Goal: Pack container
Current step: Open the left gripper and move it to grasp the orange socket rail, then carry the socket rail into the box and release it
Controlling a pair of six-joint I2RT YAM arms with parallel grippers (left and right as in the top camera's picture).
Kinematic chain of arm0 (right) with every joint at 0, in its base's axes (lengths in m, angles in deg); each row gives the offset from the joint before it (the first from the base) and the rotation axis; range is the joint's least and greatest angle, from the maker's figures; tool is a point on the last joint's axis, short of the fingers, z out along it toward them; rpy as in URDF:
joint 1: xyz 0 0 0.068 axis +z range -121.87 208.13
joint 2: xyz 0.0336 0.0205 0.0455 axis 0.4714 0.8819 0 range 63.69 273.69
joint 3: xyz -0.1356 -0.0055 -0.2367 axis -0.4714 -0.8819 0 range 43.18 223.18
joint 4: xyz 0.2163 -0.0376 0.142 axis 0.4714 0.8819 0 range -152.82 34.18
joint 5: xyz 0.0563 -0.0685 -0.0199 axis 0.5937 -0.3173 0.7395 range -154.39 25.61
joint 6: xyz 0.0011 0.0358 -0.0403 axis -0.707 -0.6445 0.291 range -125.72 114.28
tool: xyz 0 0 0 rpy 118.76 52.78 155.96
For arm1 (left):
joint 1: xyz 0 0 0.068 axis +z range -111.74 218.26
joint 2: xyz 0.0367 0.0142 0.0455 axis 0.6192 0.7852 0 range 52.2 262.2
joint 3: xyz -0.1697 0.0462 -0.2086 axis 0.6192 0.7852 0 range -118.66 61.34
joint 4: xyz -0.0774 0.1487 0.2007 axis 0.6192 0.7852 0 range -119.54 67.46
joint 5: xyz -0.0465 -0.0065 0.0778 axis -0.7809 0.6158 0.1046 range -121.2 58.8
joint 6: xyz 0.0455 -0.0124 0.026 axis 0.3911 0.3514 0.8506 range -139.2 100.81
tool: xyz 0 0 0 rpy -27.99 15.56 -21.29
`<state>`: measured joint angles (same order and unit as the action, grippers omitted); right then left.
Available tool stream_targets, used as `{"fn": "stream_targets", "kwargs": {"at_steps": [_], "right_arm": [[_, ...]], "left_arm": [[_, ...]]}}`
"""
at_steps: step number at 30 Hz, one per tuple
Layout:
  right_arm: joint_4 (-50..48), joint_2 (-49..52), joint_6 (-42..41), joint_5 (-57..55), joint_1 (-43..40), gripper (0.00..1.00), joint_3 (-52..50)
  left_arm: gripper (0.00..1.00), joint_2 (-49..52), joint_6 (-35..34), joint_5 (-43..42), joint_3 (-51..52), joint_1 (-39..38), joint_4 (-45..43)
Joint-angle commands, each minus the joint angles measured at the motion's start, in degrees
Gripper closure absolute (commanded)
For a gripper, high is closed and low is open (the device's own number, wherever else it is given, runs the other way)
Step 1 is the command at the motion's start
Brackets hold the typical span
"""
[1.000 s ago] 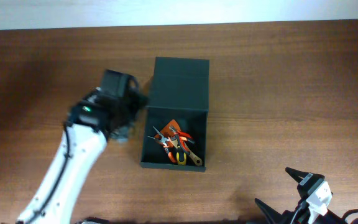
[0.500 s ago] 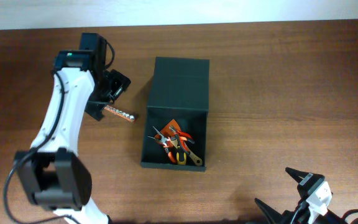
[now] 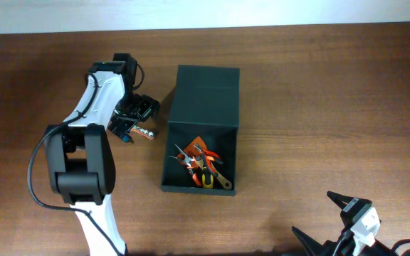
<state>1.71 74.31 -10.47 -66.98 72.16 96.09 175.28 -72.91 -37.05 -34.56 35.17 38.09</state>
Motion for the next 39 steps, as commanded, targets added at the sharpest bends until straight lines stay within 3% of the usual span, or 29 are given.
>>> {"fn": "stream_targets", "kwargs": {"at_steps": [1,7,15,18,24,27,32,39], "right_arm": [[-0.20,-0.24,-0.66,-0.70,0.22,0.01,-0.20],[-0.20,-0.24,-0.66,-0.70,0.22,0.01,-0.20],[-0.20,-0.24,-0.68,-0.70,0.22,0.01,-0.20],[-0.20,-0.24,-0.68,-0.70,0.22,0.01,-0.20],[-0.20,-0.24,-0.68,-0.70,0.22,0.01,-0.20],[-0.20,-0.24,-0.66,-0.70,0.22,0.01,-0.20],[-0.20,-0.24,-0.66,-0.70,0.22,0.01,-0.20],[-0.20,-0.24,-0.66,-0.70,0.22,0.01,-0.20]], "left_arm": [[0.00,0.87,0.66,-0.79,-0.46,0.22,-0.39],[0.00,2.49,0.63,-0.85,0.22,0.26,-2.05],[0.09,2.54,0.42,-1.90,5.38,0.26,-5.92],[0.23,2.54,0.44,-2.34,6.75,0.26,-7.21],[0.65,2.54,0.44,-2.34,6.99,0.26,-7.45],[0.77,2.54,0.44,-2.34,6.99,0.26,-7.45],[0.88,2.54,0.44,-2.36,6.99,0.26,-7.45],[0.91,2.10,0.44,-3.85,6.99,0.26,-7.45]]}}
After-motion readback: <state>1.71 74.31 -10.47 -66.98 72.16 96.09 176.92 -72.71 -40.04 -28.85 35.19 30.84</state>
